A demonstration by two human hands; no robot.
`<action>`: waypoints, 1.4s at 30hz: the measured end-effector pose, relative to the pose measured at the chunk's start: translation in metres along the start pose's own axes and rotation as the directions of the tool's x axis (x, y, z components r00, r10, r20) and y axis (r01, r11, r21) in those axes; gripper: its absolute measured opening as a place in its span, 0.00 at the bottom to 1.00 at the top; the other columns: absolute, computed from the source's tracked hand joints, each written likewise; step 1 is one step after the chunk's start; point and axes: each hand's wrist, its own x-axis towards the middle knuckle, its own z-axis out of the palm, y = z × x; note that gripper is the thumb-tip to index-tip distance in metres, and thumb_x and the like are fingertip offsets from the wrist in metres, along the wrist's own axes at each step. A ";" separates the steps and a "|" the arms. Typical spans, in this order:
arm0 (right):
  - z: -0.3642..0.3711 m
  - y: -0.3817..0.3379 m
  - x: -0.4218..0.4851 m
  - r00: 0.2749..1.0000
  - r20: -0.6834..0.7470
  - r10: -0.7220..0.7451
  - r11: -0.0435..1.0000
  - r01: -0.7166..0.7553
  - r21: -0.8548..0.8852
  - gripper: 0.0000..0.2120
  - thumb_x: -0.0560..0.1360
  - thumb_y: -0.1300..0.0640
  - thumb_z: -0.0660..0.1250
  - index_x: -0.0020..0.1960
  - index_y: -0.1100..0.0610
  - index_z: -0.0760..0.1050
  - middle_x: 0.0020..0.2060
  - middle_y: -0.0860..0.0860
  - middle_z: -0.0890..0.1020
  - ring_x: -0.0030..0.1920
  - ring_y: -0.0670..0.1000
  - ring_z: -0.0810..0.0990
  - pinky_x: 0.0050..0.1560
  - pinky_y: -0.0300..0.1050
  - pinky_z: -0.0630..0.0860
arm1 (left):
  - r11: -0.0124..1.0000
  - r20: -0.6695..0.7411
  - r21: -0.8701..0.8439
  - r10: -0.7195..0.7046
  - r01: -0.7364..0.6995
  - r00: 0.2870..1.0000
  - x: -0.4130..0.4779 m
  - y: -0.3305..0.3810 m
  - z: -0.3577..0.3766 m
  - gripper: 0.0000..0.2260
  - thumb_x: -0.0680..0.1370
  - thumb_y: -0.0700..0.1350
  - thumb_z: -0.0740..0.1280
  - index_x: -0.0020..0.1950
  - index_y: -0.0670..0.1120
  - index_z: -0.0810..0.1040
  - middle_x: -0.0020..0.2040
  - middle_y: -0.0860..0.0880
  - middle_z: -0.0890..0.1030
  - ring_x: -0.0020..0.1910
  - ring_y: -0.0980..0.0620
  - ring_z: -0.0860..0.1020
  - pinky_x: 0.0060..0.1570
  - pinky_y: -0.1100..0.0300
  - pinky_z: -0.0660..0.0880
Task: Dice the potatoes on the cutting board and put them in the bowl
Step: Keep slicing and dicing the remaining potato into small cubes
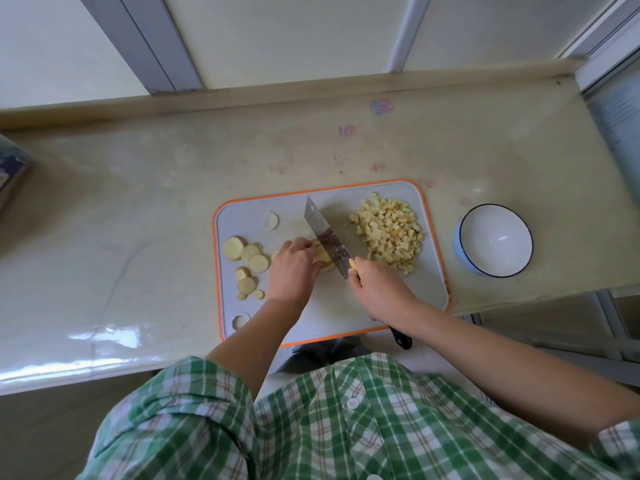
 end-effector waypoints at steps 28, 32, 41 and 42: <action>-0.006 -0.007 0.003 0.999 0.024 -0.029 1.000 0.029 0.000 0.13 0.81 0.58 0.54 0.38 0.58 0.63 0.27 0.52 0.69 0.27 0.55 0.70 0.30 0.49 0.69 | 0.999 -0.067 -0.048 -0.025 0.022 0.997 -0.004 -0.003 0.002 0.08 0.68 0.39 0.76 0.45 0.39 0.83 0.43 0.42 0.80 0.42 0.39 0.76 0.42 0.50 0.76; 0.003 -0.009 0.006 0.999 0.018 -0.047 0.998 0.048 -0.037 0.11 0.81 0.58 0.54 0.40 0.58 0.63 0.28 0.50 0.67 0.30 0.56 0.70 0.32 0.48 0.65 | 0.998 -0.053 -0.049 -0.031 0.029 0.998 -0.003 -0.002 0.002 0.06 0.67 0.39 0.76 0.42 0.40 0.83 0.39 0.44 0.79 0.40 0.41 0.75 0.39 0.51 0.75; 0.026 -0.003 0.006 0.998 -0.045 -0.039 0.999 0.038 -0.039 0.10 0.82 0.55 0.54 0.42 0.57 0.64 0.27 0.48 0.65 0.31 0.55 0.68 0.32 0.46 0.60 | 0.997 -0.042 -0.062 -0.038 0.035 0.998 -0.002 0.000 -0.001 0.07 0.69 0.40 0.75 0.45 0.41 0.84 0.40 0.44 0.79 0.42 0.41 0.75 0.40 0.51 0.74; 0.026 -0.002 0.006 0.998 -0.053 -0.040 0.999 0.038 -0.026 0.11 0.82 0.55 0.54 0.42 0.57 0.64 0.27 0.49 0.66 0.30 0.55 0.68 0.32 0.46 0.60 | 0.998 -0.038 -0.058 -0.037 0.035 0.999 -0.002 0.000 -0.002 0.07 0.69 0.40 0.74 0.46 0.41 0.84 0.41 0.43 0.79 0.42 0.41 0.75 0.41 0.51 0.73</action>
